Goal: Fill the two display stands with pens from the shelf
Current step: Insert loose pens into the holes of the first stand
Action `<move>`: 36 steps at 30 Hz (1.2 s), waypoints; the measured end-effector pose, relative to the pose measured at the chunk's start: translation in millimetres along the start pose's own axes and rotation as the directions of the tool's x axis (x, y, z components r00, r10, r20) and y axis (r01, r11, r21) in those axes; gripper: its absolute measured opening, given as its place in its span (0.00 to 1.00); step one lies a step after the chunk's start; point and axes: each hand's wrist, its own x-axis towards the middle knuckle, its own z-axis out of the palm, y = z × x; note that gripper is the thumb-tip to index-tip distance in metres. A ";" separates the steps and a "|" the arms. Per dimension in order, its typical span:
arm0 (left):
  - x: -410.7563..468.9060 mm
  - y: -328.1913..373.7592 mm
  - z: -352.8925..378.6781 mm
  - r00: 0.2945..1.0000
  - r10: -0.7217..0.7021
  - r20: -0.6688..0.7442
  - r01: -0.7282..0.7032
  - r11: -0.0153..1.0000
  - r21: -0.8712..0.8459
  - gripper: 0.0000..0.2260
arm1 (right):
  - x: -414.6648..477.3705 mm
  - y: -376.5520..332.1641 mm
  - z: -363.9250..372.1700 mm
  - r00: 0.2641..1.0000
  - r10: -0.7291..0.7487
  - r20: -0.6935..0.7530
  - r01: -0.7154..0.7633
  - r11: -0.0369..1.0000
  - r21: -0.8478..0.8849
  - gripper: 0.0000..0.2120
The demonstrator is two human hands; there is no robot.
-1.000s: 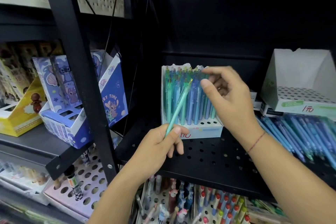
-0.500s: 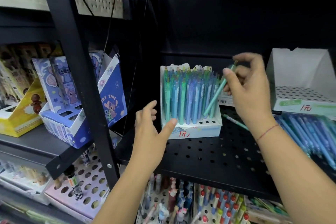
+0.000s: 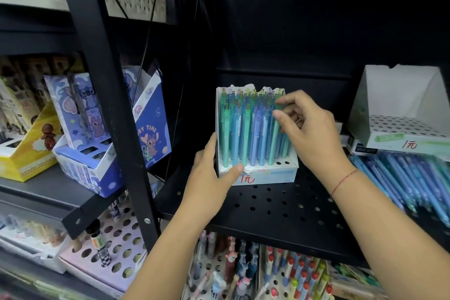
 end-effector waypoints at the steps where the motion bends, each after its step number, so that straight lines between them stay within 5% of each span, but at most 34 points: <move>1: 0.2 -0.3 -0.3 1.000 0.001 -0.003 -0.001 1.000 0.000 0.36 | 0.2 0.2 0.0 1.000 0.002 0.000 -0.002 1.000 -0.003 0.06; 10: -0.9 0.8 -3.0 1.000 -0.009 -0.001 0.009 1.000 -0.022 0.36 | 14.2 5.6 -31.1 0.988 0.153 0.020 -0.154 0.986 0.068 0.03; 14: -1.3 0.8 -2.7 1.000 -0.003 -0.004 0.003 1.000 -0.019 0.36 | 20.0 40.4 -83.2 0.852 0.487 0.192 -0.389 0.835 -0.390 0.10; 17: -1.9 0.8 -2.4 1.000 -0.004 -0.004 0.004 1.000 -0.025 0.36 | 9.7 63.9 -102.8 0.662 0.700 0.269 -0.291 0.570 -0.768 0.23; 20: -2.0 0.7 -2.4 1.000 -0.008 -0.004 0.008 1.000 -0.025 0.36 | -1.7 74.4 -104.0 0.573 0.776 0.262 -0.249 0.470 -0.847 0.28; 25: -1.7 1.1 -2.3 1.000 0.003 -0.006 -0.003 1.000 -0.010 0.36 | -8.3 72.0 -88.9 0.490 0.814 0.312 -0.293 0.490 -0.821 0.30; 30: -2.4 1.9 -2.7 1.000 0.003 -0.008 -0.003 1.000 -0.010 0.36 | -4.5 70.6 -71.3 0.459 0.811 0.363 -0.270 0.517 -0.812 0.45; 34: -1.9 1.7 -2.6 1.000 0.006 -0.010 -0.006 1.000 -0.008 0.36 | 8.3 76.3 -63.7 0.394 0.808 0.438 -0.271 0.557 -0.785 0.23; 36: -1.6 1.6 -2.7 1.000 0.009 -0.015 -0.009 1.000 -0.002 0.36 | 12.5 73.9 -62.2 0.356 0.799 0.485 -0.319 0.592 -0.740 0.22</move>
